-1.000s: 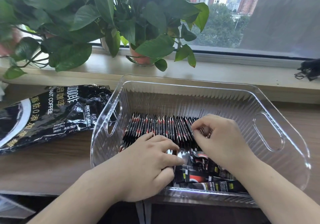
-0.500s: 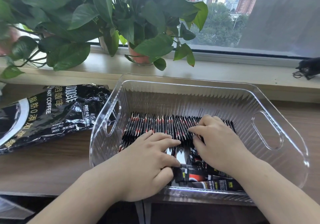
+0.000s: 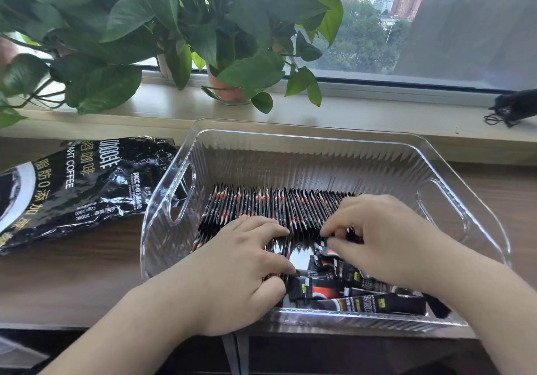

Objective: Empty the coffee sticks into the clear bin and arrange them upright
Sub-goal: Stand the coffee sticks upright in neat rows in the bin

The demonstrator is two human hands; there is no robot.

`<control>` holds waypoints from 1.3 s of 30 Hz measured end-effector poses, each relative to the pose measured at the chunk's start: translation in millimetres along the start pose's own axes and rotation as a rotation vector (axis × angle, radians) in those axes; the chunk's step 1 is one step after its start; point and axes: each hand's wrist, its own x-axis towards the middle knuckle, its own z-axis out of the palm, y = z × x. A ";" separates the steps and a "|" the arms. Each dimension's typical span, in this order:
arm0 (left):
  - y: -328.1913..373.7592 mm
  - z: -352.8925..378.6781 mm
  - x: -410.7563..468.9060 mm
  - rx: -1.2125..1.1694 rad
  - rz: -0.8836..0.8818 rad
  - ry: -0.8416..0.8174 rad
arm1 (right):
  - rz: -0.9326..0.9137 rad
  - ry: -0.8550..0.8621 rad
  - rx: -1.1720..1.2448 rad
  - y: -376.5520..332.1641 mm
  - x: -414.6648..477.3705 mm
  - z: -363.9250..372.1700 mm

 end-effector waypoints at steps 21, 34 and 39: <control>-2.5 3.9 2.0 0.018 -0.068 -0.006 | -0.158 -0.128 -0.250 -27.7 28.1 26.4; -3.9 10.3 -0.9 0.083 -0.149 0.269 | -0.356 -0.193 -0.329 -22.7 34.9 32.2; -3.3 9.6 0.1 0.077 -0.136 0.259 | -0.383 -0.168 -0.190 -28.6 40.5 33.9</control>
